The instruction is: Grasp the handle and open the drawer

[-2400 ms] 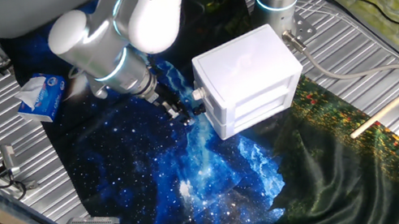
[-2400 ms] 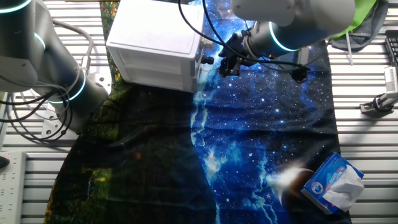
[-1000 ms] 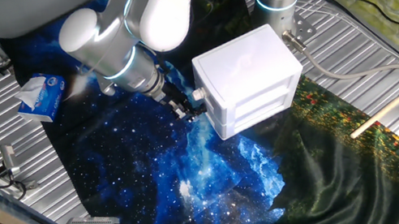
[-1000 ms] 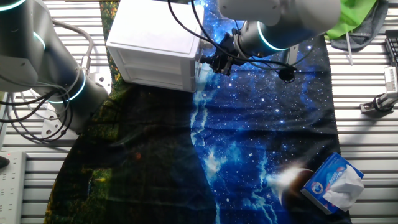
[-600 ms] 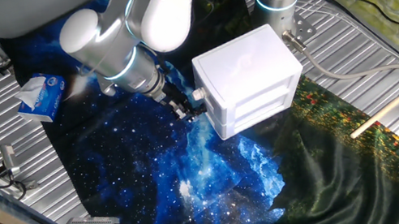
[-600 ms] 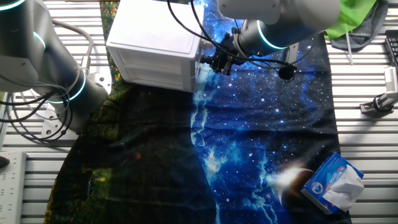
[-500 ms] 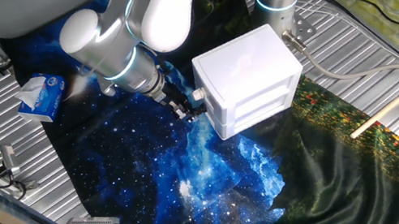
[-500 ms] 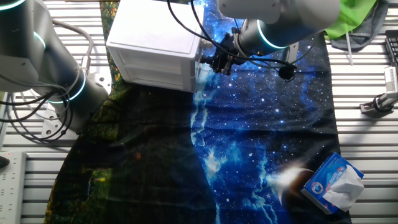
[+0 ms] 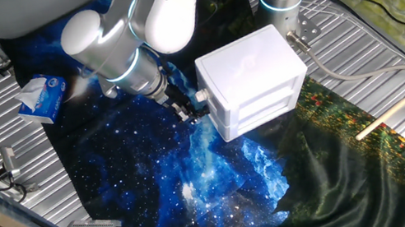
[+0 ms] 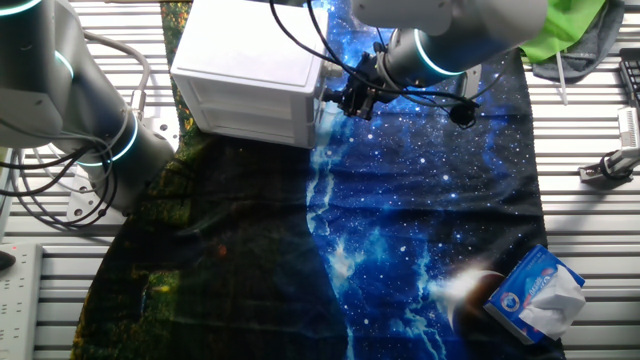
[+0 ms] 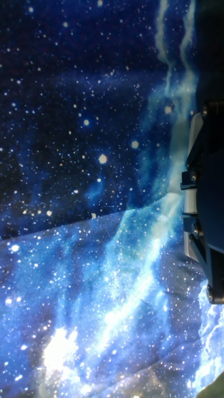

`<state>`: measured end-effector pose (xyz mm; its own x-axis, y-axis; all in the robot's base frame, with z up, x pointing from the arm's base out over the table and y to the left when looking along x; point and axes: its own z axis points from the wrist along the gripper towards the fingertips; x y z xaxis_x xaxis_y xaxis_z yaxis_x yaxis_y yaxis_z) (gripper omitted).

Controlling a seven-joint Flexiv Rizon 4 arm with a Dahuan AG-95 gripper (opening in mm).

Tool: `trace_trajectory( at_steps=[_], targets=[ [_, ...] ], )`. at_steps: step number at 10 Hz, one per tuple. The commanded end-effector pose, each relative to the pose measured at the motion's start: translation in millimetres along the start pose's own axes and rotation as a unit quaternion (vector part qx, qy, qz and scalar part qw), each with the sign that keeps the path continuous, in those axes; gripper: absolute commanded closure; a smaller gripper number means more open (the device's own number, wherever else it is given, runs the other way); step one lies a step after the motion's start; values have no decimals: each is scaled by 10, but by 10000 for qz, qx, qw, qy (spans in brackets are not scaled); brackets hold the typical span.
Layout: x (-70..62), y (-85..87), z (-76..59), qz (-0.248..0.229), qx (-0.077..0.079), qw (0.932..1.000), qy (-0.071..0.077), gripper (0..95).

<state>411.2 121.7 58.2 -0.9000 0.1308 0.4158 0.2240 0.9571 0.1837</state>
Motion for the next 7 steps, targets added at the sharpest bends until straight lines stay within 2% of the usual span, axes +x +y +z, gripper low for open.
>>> trace_trajectory(
  at_steps=[1, 4, 7],
  targets=[
    [-14, 2, -4, -4, 0, 10000, 10, 950],
    [-30, -5, 2, -8, 19, 10000, 0, 950],
    [-76, -19, -64, -13, 21, 10000, 6, 950]
  ],
)
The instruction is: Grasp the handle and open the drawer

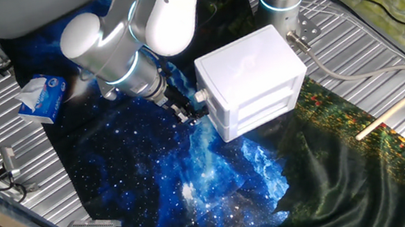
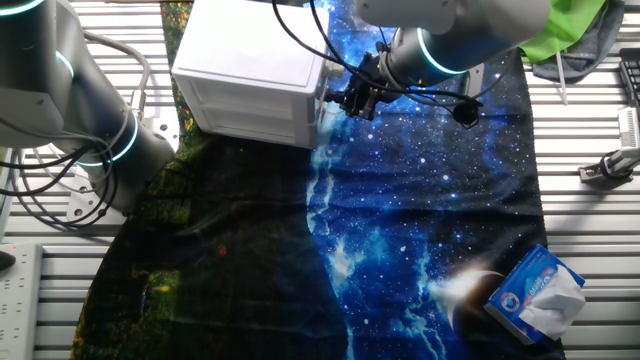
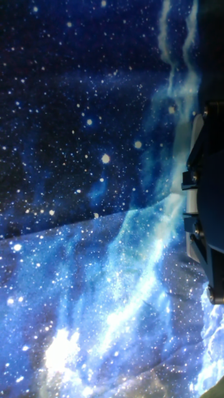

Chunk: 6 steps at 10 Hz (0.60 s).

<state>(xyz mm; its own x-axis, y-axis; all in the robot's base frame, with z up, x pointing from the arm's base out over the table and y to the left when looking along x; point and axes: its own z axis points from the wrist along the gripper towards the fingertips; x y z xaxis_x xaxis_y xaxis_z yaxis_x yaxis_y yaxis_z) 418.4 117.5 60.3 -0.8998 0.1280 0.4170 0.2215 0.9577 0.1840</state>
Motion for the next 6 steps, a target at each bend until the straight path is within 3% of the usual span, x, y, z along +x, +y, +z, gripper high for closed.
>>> trace_trajectory(
  at_steps=[1, 6],
  targets=[
    [-28, -2, -11, -7, 21, 10000, -9, 950],
    [-47, -5, -16, -11, 65, 10000, -20, 950]
  ],
)
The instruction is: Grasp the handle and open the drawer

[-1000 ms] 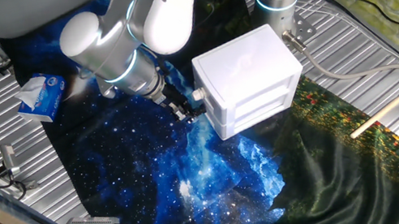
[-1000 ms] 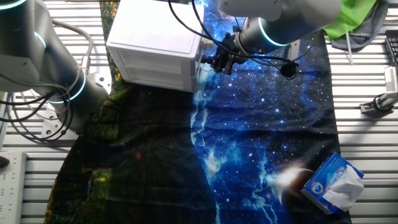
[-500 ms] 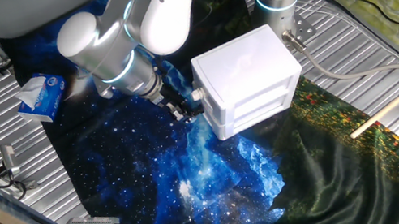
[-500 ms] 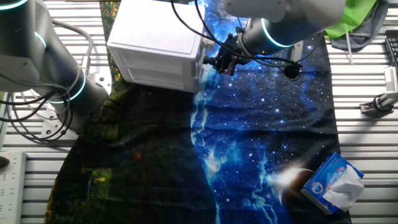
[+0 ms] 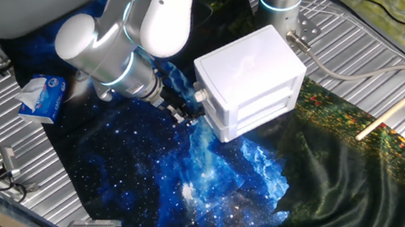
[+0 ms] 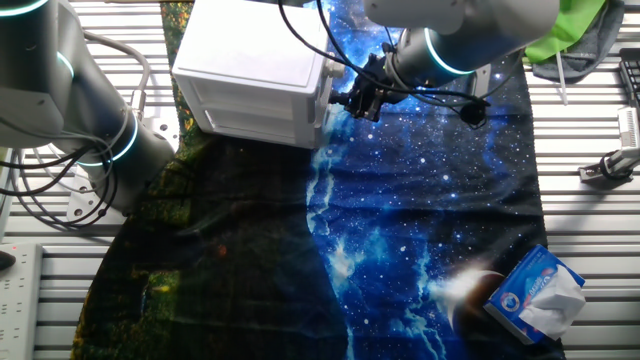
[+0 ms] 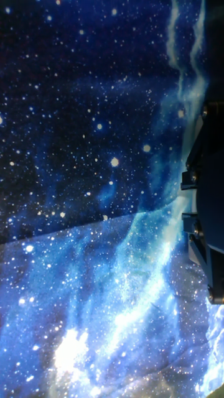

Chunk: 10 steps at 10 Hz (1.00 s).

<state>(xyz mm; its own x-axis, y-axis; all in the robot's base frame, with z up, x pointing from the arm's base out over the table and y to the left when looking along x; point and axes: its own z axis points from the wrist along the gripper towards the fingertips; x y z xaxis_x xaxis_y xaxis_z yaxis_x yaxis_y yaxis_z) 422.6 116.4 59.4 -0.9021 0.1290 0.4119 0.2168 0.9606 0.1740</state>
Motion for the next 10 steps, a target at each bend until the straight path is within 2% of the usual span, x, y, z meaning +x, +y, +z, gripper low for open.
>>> trace_trajectory(
  at_steps=[1, 10],
  targets=[
    [-7, -4, -12, -9, 6, 10000, 11, 950],
    [-138, 17, -97, -9, 24, 10000, 21, 950]
  ],
)
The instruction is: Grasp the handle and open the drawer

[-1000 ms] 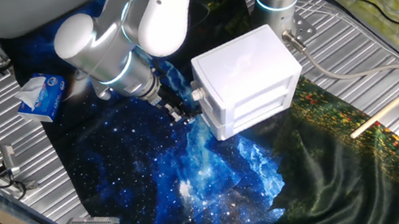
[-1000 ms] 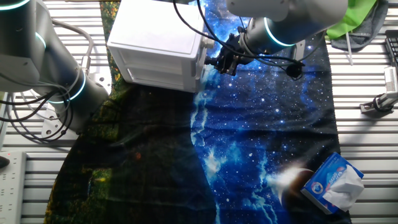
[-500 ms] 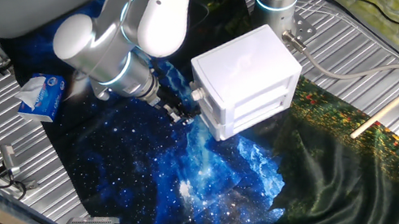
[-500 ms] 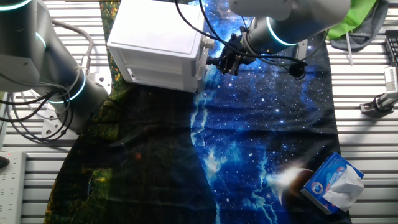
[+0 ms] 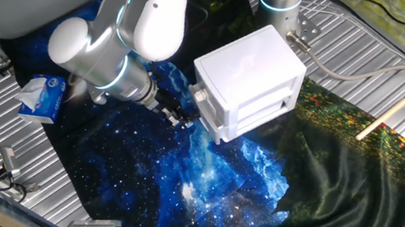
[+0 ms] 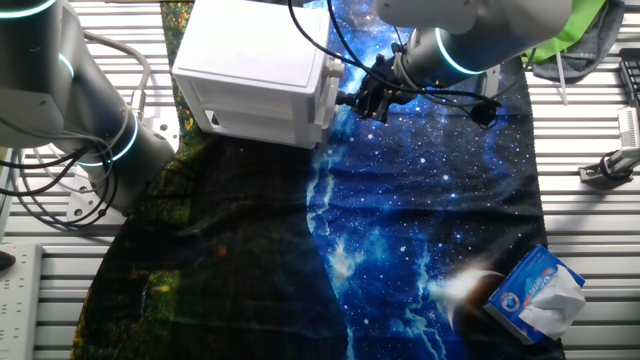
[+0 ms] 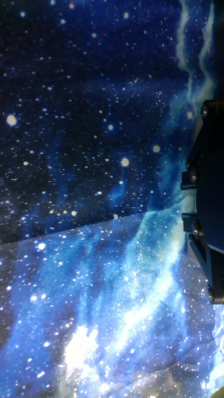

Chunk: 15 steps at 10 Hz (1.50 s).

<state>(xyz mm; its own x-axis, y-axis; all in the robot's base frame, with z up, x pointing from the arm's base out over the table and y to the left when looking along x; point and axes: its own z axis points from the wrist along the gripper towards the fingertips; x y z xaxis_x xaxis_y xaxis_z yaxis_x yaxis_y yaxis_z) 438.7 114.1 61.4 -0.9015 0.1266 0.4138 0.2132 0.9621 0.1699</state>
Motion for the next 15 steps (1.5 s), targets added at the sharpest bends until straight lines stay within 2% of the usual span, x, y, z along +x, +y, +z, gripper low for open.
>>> trace_trajectory(
  at_steps=[1, 9, 15],
  targets=[
    [-13, -1, -30, -1, 0, 10000, 11, 950],
    [-60, -21, -47, 0, 27, 10000, 1, 950],
    [-102, -21, -57, 46, 159, 9998, -105, 950]
  ],
)
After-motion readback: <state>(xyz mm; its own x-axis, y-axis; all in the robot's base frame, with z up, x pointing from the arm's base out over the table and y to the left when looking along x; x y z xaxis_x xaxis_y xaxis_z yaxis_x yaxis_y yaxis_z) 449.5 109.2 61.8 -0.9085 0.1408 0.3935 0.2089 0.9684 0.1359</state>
